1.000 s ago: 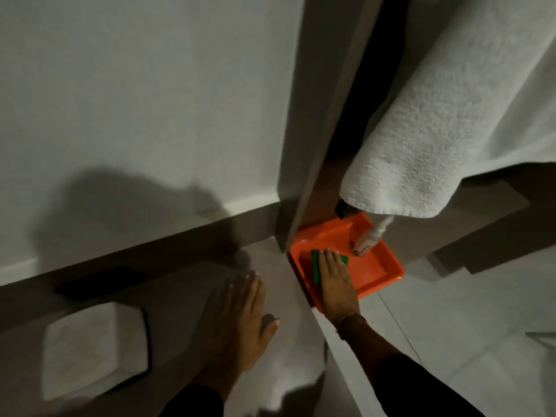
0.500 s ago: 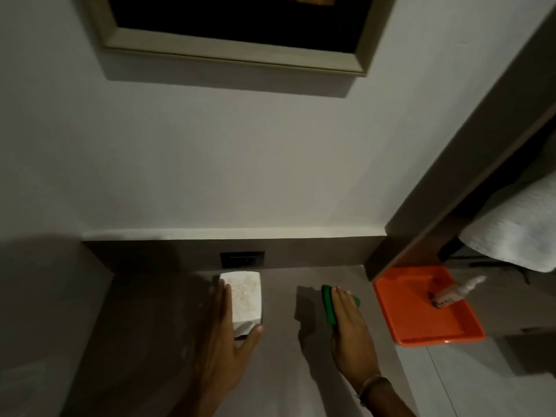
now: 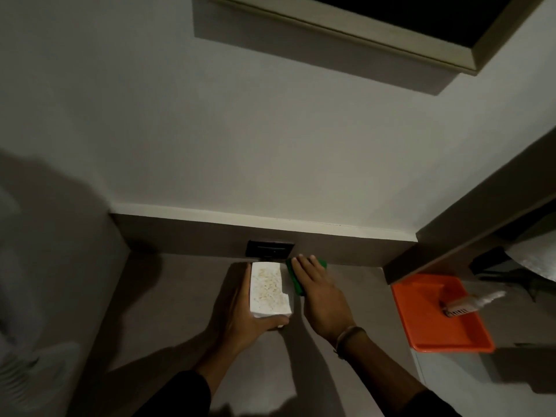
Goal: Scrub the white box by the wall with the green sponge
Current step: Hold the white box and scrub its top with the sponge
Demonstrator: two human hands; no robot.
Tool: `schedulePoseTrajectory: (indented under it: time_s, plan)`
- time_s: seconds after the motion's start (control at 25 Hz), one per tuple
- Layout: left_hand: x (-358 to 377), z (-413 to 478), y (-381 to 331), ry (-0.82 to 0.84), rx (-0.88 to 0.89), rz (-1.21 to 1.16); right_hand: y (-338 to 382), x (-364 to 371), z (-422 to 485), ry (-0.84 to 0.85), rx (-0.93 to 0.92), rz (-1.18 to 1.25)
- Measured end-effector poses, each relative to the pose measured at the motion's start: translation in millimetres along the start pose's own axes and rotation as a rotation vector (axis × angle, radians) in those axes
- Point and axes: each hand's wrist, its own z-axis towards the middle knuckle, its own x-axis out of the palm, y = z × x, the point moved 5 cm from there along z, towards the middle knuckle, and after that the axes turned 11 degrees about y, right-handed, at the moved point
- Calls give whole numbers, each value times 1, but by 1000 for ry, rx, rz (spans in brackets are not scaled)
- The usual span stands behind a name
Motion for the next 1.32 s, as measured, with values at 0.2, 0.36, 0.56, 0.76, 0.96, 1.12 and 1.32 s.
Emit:
schedulePoseTrajectory:
  time_s: [0.2, 0.36, 0.56, 0.76, 0.96, 1.12, 1.32]
  plan:
    - [11, 12, 25, -4, -28, -70, 18, 14, 28, 132, -35, -132]
    - [20, 20, 39, -65, -49, 11, 42, 26, -3, 169, -250, -210]
    - [2, 5, 22, -48, 42, -59, -4, 11, -29, 144, -100, -216]
    - [16, 8, -17, -113, -38, 34, 37, 11, 46, 196, -98, -141]
    - [3, 7, 11, -80, 45, -36, 38, 24, -37, 224, -346, -231]
    - [4, 3, 14, -98, 66, -30, 4, 9, -19, 190, -144, -178]
    - [6, 4, 25, -61, -66, -72, 51, 11, 36, 242, -225, -172]
